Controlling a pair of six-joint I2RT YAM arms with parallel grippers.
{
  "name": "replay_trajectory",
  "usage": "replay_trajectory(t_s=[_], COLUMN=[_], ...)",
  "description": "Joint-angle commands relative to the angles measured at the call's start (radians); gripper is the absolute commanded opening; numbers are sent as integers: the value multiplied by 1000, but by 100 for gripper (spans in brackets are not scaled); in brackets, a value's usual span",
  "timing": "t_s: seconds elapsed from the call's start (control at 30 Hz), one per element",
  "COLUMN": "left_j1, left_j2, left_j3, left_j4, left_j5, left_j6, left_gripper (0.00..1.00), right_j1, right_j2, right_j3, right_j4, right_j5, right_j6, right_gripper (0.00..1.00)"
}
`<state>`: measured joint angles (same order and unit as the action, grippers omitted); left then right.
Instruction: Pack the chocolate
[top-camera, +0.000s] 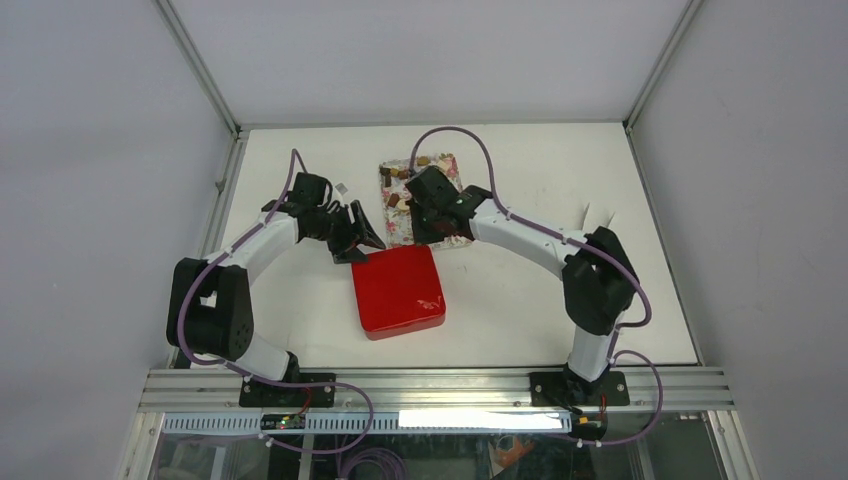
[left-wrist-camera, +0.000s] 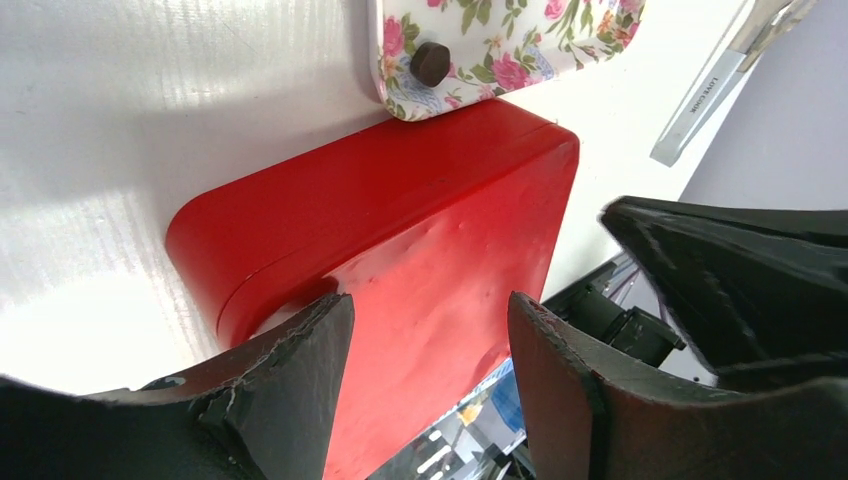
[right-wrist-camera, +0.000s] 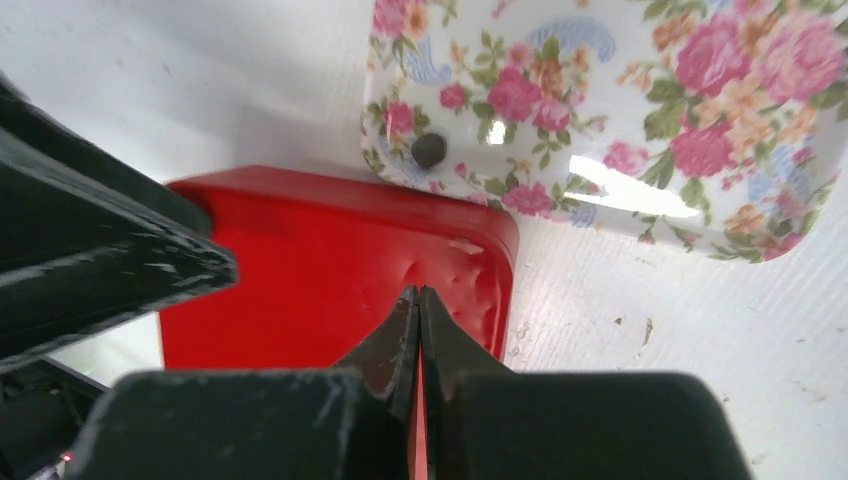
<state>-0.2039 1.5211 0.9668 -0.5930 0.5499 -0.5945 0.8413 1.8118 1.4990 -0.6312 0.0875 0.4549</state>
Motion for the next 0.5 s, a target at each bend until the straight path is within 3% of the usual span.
replay_trajectory(t_s=[0.0,0.1,0.27,0.47], left_j1=[-6,-5,-6,-6], left_j2=[-25,-58,-140,-187], left_j3=[42,76,102,40], left_j4=[-53,-75,-95,-112], left_j5=[-80,-81,-86,-112], left_j6=[44,47,49,47], left_gripper=[62,62,63,60], right_j1=[3,4,24,25], right_j2=[36,51,-92,-189], right_j3=[-109,-109,-59,-121], right_j4=[47,17,6,33], right_j5=[-43,-60,-20,4], right_j6=[24,25,-6,5], right_gripper=[0,0,0,0])
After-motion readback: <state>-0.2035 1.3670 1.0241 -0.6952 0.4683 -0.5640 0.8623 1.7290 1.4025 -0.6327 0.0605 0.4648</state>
